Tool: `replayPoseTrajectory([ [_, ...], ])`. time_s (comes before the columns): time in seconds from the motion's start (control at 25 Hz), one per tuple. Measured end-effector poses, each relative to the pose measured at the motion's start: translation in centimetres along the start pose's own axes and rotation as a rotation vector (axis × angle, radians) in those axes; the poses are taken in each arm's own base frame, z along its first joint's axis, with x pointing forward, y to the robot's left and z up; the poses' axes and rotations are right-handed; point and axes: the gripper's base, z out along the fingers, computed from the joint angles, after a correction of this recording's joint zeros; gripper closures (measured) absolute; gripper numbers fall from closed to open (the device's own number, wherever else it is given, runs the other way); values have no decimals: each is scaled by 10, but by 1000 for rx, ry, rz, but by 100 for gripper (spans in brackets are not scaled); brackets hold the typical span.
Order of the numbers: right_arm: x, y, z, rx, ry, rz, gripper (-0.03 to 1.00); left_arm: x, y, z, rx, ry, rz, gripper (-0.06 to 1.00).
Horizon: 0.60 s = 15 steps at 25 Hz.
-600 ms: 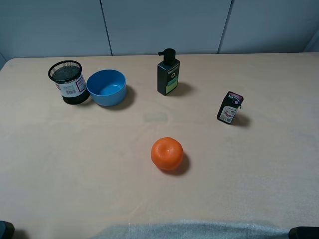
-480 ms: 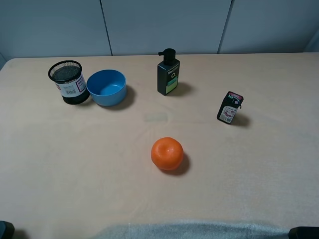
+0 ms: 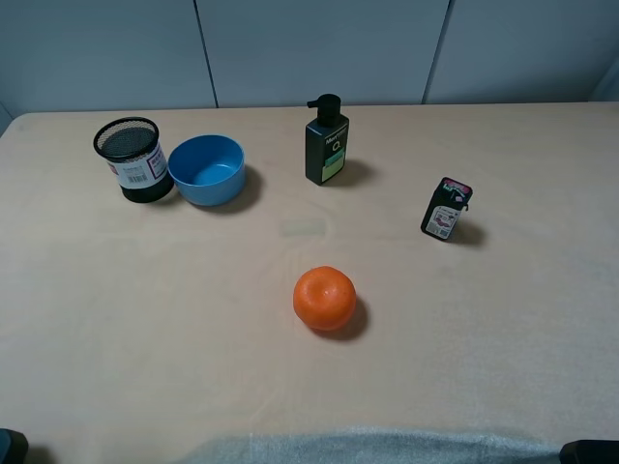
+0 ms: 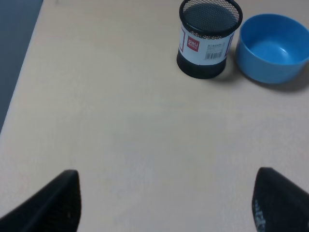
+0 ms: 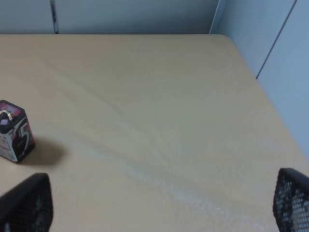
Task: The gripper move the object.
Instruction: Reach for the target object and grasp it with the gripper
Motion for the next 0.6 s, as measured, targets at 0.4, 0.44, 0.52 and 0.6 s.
replayPoseTrajectory([
  [0.4,0,0,0,0,0,0,27,0,0,0,0,0,0,15],
  [0.44,0,0,0,0,0,0,27,0,0,0,0,0,0,15],
  [0.52,0,0,0,0,0,0,27,0,0,0,0,0,0,15],
  [0.6,-1,-1,0,16,-14,-21,27,0,0,0,0,0,0,15],
])
